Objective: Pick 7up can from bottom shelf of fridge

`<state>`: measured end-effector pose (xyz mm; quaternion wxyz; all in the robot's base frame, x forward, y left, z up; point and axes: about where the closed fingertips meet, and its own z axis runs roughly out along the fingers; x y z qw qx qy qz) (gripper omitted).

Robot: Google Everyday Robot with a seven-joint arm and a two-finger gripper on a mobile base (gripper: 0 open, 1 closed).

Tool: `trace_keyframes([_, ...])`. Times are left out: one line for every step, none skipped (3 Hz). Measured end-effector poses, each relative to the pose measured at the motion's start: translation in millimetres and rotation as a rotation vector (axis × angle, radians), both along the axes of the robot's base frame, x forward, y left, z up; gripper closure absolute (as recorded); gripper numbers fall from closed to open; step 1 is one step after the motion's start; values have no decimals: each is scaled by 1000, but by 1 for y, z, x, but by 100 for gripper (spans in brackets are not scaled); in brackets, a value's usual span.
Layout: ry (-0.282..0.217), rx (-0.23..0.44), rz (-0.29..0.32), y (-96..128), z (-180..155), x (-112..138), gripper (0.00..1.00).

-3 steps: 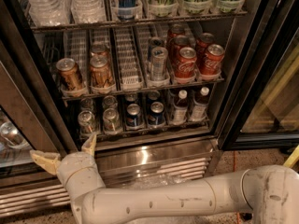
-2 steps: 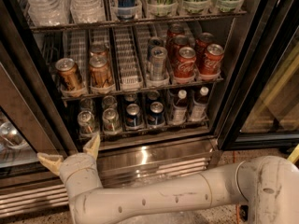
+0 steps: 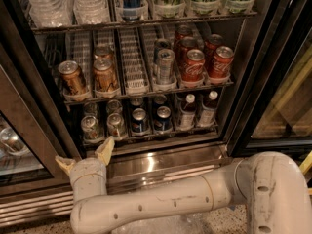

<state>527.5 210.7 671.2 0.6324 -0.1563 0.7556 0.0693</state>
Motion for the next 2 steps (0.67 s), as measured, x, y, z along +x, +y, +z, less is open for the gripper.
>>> trace_keyframes([0,0,0,0,0,0,0])
trace_keyframes([20,12,-43,-2,-22,5,0])
